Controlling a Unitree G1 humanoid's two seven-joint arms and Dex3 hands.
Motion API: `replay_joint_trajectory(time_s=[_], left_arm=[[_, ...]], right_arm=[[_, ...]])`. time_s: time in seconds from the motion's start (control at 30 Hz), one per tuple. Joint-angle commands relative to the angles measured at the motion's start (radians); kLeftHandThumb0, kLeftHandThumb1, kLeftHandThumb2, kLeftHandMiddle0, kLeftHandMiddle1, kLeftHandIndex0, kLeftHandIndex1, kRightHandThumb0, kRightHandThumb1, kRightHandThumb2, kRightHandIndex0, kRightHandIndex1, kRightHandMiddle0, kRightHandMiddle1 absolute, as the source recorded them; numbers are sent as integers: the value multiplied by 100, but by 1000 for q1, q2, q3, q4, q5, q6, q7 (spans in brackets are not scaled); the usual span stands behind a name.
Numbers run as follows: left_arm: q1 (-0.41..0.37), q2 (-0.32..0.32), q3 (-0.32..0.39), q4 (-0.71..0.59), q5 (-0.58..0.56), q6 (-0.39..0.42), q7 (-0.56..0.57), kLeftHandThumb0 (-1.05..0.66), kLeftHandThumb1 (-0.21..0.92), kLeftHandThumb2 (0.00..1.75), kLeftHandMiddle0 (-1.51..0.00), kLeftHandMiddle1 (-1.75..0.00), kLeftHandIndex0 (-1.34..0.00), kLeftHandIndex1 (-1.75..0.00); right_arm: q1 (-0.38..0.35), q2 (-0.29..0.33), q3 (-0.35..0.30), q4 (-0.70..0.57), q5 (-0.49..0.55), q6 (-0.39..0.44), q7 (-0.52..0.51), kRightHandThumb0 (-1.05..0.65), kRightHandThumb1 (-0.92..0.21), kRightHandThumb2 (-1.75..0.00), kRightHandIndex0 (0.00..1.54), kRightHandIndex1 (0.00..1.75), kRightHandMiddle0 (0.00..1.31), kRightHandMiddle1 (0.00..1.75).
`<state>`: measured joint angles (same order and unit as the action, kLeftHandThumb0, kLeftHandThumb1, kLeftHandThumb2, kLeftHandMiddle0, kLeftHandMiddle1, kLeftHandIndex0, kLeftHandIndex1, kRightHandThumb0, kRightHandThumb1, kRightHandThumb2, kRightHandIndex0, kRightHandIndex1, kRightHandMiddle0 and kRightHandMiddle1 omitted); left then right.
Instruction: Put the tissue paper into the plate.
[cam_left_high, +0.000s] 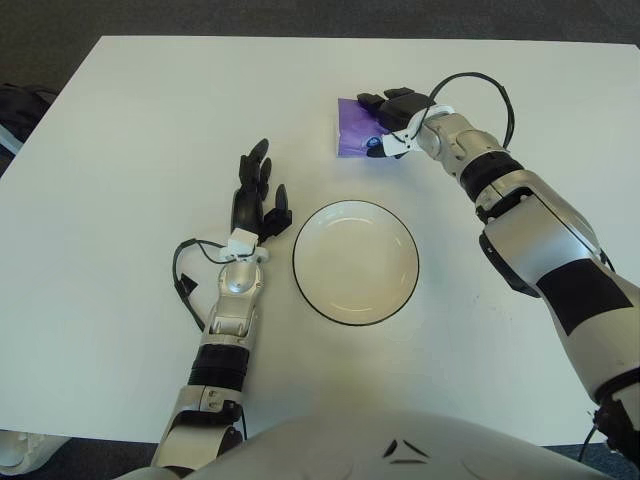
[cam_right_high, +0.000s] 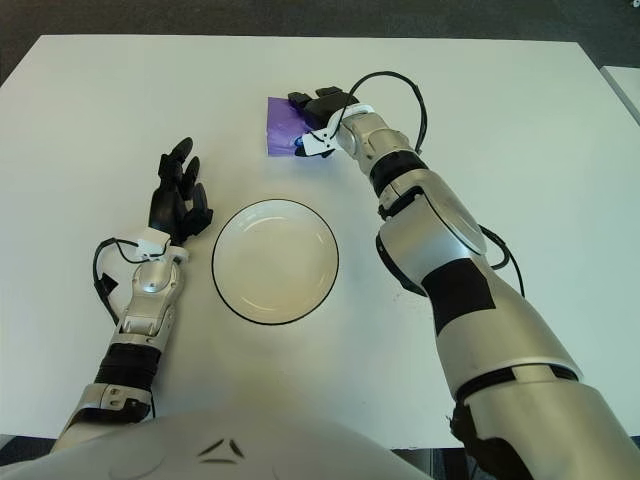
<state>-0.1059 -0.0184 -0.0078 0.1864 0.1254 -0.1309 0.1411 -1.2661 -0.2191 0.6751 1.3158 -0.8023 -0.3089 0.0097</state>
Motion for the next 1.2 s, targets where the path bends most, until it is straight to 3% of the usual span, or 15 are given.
replay_joint_trajectory(time_s=[0.0,0.5,0.57,0.6,0.63,0.67,0.73,0.8,0.9,1.03,1.17], left_arm=[[72,-6,-4,38,1,50,2,-82,92,82,-34,-1,0,-63],[82,-10,-8,26,8,53,4,-83,92,80,-34,-1,0,-62],[83,-11,-8,26,9,51,7,-83,92,80,-34,-1,0,-62],[84,-12,-8,25,10,50,8,-83,92,81,-34,-1,0,-62],[84,-13,-9,25,10,50,9,-83,92,81,-34,-1,0,-62],[85,-14,-9,24,10,51,11,-82,92,81,-34,-1,0,-62],[86,-17,-9,22,10,52,12,-82,92,81,-34,-1,0,-62],[87,-19,-9,20,10,54,14,-82,92,80,-34,-1,0,-63],[88,-21,-9,19,9,56,16,-82,92,80,-34,-1,0,-63],[89,-23,-9,18,7,54,16,-82,92,79,-34,-1,0,-63],[90,-25,-9,18,5,53,17,-82,92,79,-34,-1,0,-63]], right_arm=[[61,16,16,19,-12,-1,15,-99,-92,-70,10,1,0,0],[92,22,9,17,-5,-16,-45,-95,-92,-66,15,3,4,2],[98,20,5,15,0,-27,-64,-91,-92,-55,26,6,1,34],[102,19,2,13,2,-37,-81,-90,-92,-52,29,8,1,41],[104,17,0,11,3,-44,-93,-82,-86,-46,30,36,1,76],[108,17,-3,10,4,-44,-112,-76,-81,-43,27,60,0,99],[119,19,-13,8,11,-40,-146,-66,-67,-50,31,105,8,136],[135,22,-31,9,25,-34,-185,-56,-49,-66,46,146,24,159],[160,27,-48,13,37,-24,-249,-38,-38,-84,72,165,49,169],[176,35,-77,10,60,-28,-326,-18,-30,-110,98,172,75,173],[192,41,-108,11,89,-38,-378,-7,-25,-128,114,174,93,174]])
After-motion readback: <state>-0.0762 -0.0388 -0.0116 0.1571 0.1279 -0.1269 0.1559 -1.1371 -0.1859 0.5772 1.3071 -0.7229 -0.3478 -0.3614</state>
